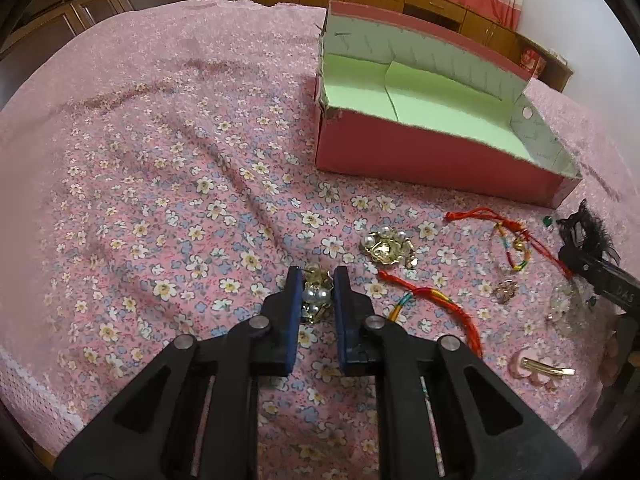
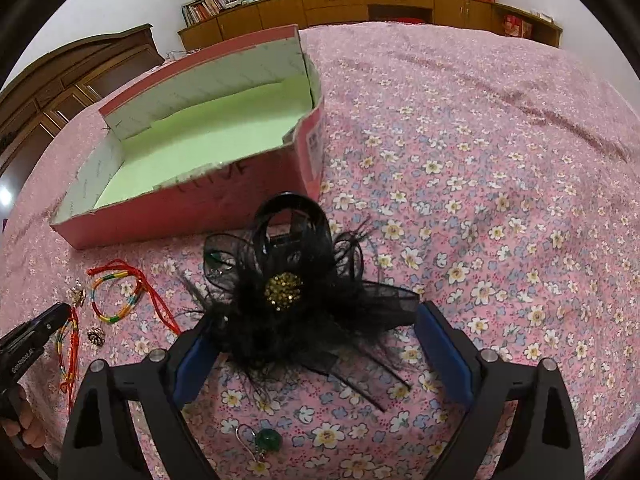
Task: Organize jewelry
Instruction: 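Close the right gripper on the black feather hair clip, then carry the brooch and the feather clip over the pink box with both grippers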
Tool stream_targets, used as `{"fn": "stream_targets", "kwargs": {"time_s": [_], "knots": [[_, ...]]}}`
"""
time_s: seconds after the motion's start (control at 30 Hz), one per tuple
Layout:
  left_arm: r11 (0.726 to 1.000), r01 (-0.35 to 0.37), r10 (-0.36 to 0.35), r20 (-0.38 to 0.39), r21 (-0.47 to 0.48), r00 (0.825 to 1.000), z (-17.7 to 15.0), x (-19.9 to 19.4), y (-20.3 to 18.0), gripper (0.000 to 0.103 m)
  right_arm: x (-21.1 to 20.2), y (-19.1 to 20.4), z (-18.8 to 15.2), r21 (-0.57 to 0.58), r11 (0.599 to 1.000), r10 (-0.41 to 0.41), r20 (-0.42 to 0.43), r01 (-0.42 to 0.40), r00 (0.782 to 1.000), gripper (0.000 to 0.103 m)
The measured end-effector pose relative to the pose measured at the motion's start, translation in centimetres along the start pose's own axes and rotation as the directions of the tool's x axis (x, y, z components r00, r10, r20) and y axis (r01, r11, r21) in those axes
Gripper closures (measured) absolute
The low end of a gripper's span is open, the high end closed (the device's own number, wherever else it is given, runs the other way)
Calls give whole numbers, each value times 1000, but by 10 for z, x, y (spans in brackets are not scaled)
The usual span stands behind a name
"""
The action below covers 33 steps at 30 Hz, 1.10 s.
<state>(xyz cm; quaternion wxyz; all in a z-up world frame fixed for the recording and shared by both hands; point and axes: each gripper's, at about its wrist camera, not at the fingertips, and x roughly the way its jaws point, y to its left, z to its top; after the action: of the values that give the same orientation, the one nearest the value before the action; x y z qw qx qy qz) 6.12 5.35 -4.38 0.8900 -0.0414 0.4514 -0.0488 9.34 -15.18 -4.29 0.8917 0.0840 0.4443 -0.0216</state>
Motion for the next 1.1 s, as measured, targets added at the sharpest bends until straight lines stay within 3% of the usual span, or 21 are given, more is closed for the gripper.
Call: {"fn": "stream_targets", "kwargs": {"time_s": [0.13, 0.43, 0.47, 0.5, 0.73, 0.87, 0.9, 0.93, 0.97, 1.03, 1.1], "knots": [[999, 42, -42, 19, 2, 999, -1, -14, -1, 96, -9, 0, -4, -1, 1000, -13, 38, 13, 999, 39], [996, 76, -79, 74, 42, 994, 2, -43, -21, 96, -29, -1, -8, -10, 1000, 11, 113, -10, 993, 46], [996, 77, -80, 78, 43, 994, 2, -44, -22, 96, -32, 0, -9, -13, 1000, 16, 124, -15, 992, 62], [996, 78, -81, 82, 44, 993, 3, -46, -22, 96, -32, 2, -8, -17, 1000, 6, 124, -4, 992, 86], [997, 74, -77, 88, 37, 993, 2, -48, -19, 96, -37, 0, -11, -15, 1000, 19, 125, -17, 992, 91], [997, 72, -74, 90, 28, 993, 2, -49, -16, 96, -46, -5, -14, 6, 999, 37, 136, -38, 990, 90], [997, 73, -75, 90, 20, 993, 2, -49, -15, 96, -46, -6, -13, 17, 999, 43, 136, -45, 990, 84], [997, 73, -75, 90, 17, 993, 3, -49, -15, 96, -48, -8, -12, 29, 998, 52, 135, -57, 989, 73], [997, 73, -74, 89, 16, 993, 3, -48, -14, 96, -50, -10, -12, 44, 997, 53, 139, -60, 989, 53], [997, 75, -76, 87, 13, 993, 4, -46, -13, 96, -53, -11, -11, 56, 997, 42, 147, -51, 988, 28], [997, 77, -78, 83, 11, 994, 3, -44, -13, 96, -55, -11, -10, 54, 997, 37, 161, -46, 986, 25]]}}
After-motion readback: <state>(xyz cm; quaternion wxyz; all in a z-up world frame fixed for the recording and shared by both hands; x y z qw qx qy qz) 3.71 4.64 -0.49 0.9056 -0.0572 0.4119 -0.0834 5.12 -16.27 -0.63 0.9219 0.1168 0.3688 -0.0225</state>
